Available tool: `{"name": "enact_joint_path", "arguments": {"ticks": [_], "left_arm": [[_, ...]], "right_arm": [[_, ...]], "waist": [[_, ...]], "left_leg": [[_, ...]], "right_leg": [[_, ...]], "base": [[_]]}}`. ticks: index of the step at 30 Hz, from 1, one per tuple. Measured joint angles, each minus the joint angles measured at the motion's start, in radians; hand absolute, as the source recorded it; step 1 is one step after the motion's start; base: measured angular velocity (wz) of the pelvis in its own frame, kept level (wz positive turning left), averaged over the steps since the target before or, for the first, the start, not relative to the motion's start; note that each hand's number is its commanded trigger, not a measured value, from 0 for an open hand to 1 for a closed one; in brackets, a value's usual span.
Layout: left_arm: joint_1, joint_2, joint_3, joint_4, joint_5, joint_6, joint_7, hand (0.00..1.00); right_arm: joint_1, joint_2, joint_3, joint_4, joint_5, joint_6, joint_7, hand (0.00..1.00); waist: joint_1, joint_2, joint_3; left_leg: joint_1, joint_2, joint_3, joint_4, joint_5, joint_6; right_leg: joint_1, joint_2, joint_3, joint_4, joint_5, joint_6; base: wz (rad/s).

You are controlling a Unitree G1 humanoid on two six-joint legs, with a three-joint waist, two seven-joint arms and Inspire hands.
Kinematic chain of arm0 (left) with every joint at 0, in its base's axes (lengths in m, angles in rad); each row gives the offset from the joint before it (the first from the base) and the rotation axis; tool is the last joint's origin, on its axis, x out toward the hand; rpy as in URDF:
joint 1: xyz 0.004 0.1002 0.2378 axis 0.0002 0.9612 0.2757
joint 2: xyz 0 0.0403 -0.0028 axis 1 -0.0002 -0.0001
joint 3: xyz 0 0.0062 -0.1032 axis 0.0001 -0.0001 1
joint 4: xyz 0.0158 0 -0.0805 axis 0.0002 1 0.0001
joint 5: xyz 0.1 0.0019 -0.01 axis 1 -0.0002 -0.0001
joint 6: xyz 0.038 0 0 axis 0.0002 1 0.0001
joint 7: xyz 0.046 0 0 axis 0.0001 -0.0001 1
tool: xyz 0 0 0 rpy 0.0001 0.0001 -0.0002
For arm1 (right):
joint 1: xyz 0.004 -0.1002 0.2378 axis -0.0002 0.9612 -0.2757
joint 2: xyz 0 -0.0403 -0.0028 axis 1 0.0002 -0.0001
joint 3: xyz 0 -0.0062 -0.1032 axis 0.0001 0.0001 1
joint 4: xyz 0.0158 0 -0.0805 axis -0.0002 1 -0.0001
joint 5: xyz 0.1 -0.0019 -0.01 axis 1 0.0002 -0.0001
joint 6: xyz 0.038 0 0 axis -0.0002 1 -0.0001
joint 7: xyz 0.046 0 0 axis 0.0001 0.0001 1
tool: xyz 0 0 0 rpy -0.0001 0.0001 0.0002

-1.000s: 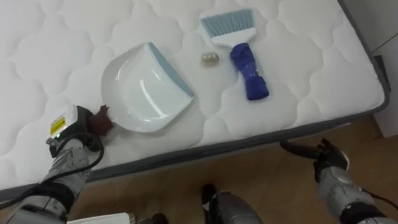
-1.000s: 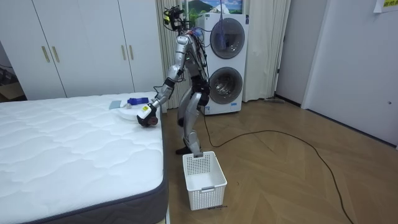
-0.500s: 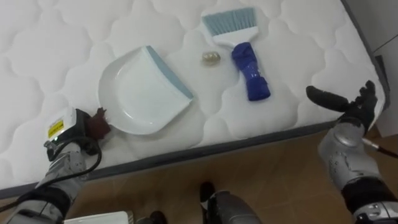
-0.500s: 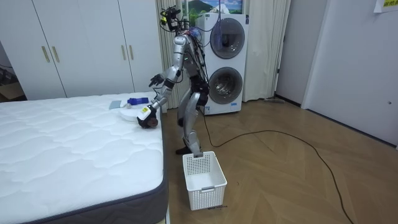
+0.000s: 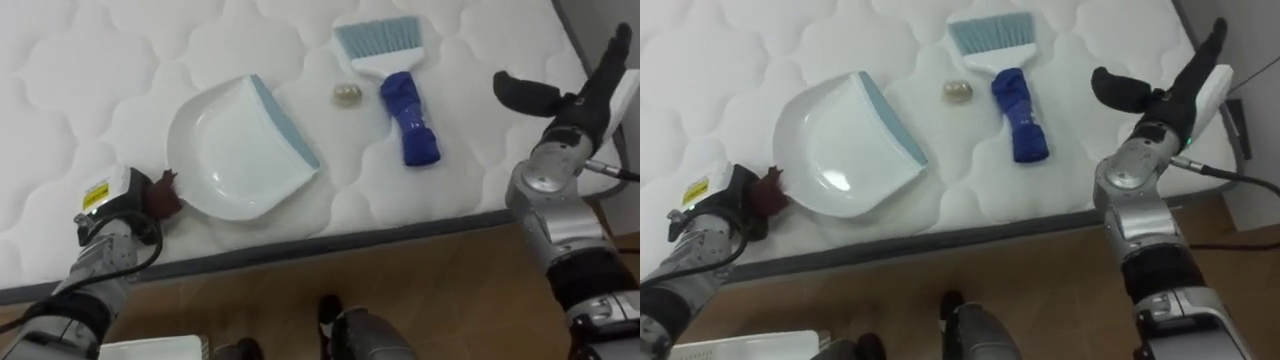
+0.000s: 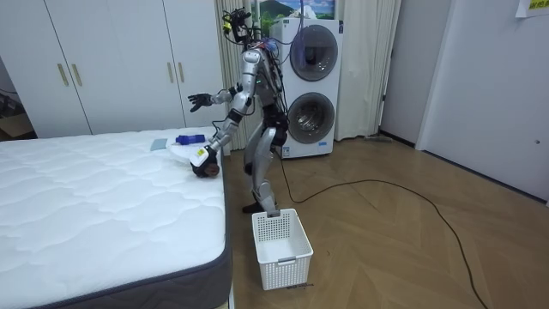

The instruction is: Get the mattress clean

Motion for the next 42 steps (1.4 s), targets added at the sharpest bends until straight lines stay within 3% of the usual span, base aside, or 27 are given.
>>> {"name": "enact_joint_path", "arguments": {"ticks": [3, 5, 15, 18, 26, 36, 42], "left_arm": [[-0.012, -0.001, -0.005, -0.013, 0.009, 0.002, -0.021, 1.0], [-0.025, -0.001, -0.021, -0.016, 0.014, 0.002, -0.036, 1.0], [-0.083, -0.012, -0.037, -0.037, 0.063, 0.002, -0.076, 1.0], [-0.093, -0.017, -0.037, -0.054, 0.067, 0.003, -0.088, 1.0], [-0.096, -0.026, -0.038, -0.064, 0.086, 0.003, -0.09, 1.0], [-0.095, -0.04, -0.039, -0.065, 0.086, 0.006, -0.087, 1.0], [-0.092, -0.053, -0.04, -0.071, 0.086, 0.017, -0.088, 1.0]], "right_arm": [[-0.017, 0.001, 0.037, 0.073, 0.0, 0.0, 0.041, 0.0], [-0.018, 0.002, 0.077, 0.111, 0.001, 0.004, 0.096, 0.0], [-0.053, 0.005, 0.105, 0.199, 0.014, 0.011, 0.225, 0.0], [-0.07, 0.003, 0.105, 0.219, 0.014, 0.014, 0.265, 0.0], [-0.086, 0.003, 0.105, 0.279, 0.011, 0.028, 0.35, 0.0], [-0.108, 0.003, 0.107, 0.316, 0.014, 0.031, 0.391, 0.0], [-0.108, 0.001, 0.105, 0.346, 0.012, 0.035, 0.391, 0.0]], "waist": [[0.018, 0.001, 0.0045], [0.027, 0.007, 0.0133], [0.071, 0.018, 0.0212], [0.077, 0.031, 0.0287], [0.091, 0.064, 0.0259], [0.105, 0.072, 0.0269], [0.104, 0.095, 0.0258]], "left_leg": [[-0.005, 0.01, -0.001, 0.003, -0.002, 0.0], [-0.014, 0.01, -0.004, 0.008, -0.002, 0.0], [-0.064, 0.008, -0.004, 0.019, -0.002, 0.0], [-0.072, 0.009, -0.004, 0.017, -0.002, 0.0], [-0.093, 0.008, -0.002, 0.018, -0.002, -0.001], [-0.1, 0.006, -0.005, 0.031, -0.001, -0.001], [-0.111, -0.001, -0.016, 0.03, -0.001, 0.0]], "right_leg": [[0.0, 0.001, -0.004, -0.002, 0.0, 0.0], [-0.004, -0.002, -0.011, 0.001, 0.0, -0.001], [-0.055, -0.009, -0.022, 0.021, -0.005, -0.007], [-0.06, -0.015, -0.034, 0.022, -0.005, -0.008], [-0.082, -0.014, -0.038, 0.034, -0.006, -0.012], [-0.084, -0.022, -0.041, 0.039, -0.008, -0.013], [-0.085, -0.035, -0.064, 0.042, -0.009, -0.014]], "base": [[0.03], [0.07], [0.04], [0.11], [0.0], [0.02], [0.11]]}}
